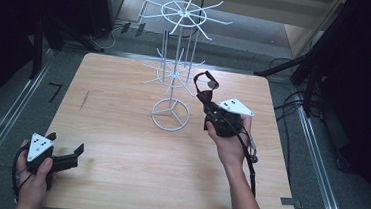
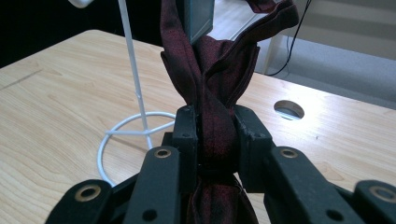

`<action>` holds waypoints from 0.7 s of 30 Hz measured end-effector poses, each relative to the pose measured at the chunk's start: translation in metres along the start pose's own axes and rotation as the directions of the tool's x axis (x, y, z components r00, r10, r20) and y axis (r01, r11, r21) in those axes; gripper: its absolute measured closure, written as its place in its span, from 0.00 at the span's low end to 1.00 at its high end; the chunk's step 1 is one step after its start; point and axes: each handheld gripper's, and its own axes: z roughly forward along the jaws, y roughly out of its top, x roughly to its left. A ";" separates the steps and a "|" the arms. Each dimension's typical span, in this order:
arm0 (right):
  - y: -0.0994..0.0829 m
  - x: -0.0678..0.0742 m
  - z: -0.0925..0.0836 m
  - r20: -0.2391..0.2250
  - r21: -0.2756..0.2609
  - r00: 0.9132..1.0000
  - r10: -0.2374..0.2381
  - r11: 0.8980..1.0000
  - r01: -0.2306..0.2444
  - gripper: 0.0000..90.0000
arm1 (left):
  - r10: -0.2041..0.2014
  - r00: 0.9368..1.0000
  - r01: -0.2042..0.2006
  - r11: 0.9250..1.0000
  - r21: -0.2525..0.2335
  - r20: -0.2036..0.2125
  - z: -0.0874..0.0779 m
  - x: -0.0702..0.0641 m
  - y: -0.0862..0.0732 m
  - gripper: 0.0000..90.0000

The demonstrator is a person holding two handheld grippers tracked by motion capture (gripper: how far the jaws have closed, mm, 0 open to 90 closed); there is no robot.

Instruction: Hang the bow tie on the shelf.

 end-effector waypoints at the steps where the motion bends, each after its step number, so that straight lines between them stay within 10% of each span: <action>1: 0.000 0.000 0.001 0.000 0.003 1.000 -0.002 1.000 0.002 0.82 | 0.000 1.000 0.000 1.000 0.000 0.000 0.000 0.000 0.000 0.01; 21: -0.015 0.003 0.017 -0.008 0.053 1.000 -0.017 0.998 0.017 0.82 | -0.001 1.000 0.001 1.000 -0.001 0.002 0.000 0.000 0.000 0.01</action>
